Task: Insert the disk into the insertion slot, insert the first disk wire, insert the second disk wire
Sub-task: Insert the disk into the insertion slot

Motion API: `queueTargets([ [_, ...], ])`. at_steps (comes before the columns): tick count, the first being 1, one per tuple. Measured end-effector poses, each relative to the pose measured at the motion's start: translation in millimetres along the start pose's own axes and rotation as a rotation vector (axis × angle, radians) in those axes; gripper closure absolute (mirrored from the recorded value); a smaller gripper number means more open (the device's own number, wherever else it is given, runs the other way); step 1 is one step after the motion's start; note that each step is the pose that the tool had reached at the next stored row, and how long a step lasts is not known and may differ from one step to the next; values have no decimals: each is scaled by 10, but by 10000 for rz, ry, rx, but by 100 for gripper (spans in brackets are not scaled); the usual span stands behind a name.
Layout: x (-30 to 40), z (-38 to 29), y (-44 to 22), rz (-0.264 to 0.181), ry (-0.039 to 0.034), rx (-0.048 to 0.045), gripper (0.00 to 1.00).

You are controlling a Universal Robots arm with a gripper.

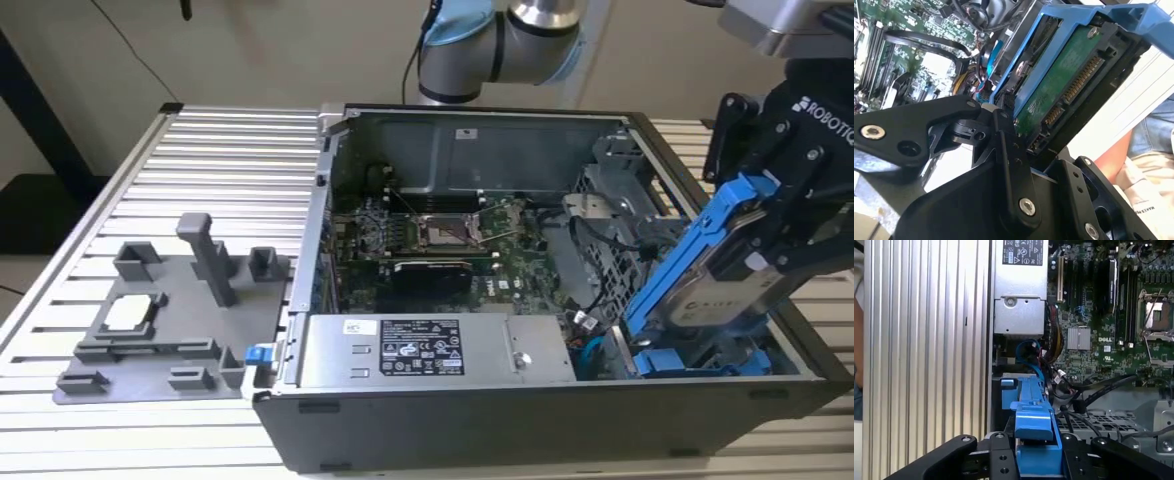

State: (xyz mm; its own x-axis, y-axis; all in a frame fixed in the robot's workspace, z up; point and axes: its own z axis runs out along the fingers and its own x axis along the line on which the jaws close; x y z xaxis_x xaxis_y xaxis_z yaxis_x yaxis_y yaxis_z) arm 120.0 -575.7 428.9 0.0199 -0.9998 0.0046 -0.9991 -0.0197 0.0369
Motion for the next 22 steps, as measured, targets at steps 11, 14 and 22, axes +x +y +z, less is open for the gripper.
queueTargets([
  [11,-19,155,-54,-31,2,0,67],
  [14,-31,196,-72,-44,2,0,67],
  [22,-44,336,-91,-88,5,0,67],
])
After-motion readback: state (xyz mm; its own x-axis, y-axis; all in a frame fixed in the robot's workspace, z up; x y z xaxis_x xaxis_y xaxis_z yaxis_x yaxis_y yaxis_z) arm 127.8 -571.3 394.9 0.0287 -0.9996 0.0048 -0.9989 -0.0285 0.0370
